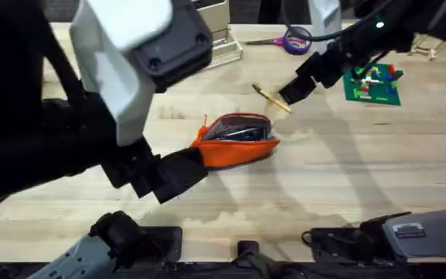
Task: Unzip the bag, pick up the pens from the table one at a time and place them inside, then zip the bag closed.
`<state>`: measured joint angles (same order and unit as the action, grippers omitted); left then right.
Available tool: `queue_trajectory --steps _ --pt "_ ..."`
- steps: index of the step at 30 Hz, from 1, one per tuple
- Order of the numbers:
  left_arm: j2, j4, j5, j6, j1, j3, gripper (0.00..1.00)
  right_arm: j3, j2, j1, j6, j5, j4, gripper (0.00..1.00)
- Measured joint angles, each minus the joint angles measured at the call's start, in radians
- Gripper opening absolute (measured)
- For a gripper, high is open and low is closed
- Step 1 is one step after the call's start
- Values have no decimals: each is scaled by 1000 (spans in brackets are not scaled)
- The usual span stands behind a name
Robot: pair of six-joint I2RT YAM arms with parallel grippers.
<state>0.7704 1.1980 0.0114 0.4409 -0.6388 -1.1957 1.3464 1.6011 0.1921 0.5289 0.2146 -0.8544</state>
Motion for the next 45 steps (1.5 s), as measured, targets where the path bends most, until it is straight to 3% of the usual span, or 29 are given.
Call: queue_trajectory --steps 4,17,33,45 --pt "0 0 0 1 0 0 993 0 82 0 25 0 50 996" --pt "0 0 0 2 0 0 993 0 151 17 137 0 112 996" --pt "0 -1 0 2 0 0 993 1 334 35 161 -3 211 997" --pt "0 -1 0 2 0 0 993 11 340 34 161 -2 205 997"
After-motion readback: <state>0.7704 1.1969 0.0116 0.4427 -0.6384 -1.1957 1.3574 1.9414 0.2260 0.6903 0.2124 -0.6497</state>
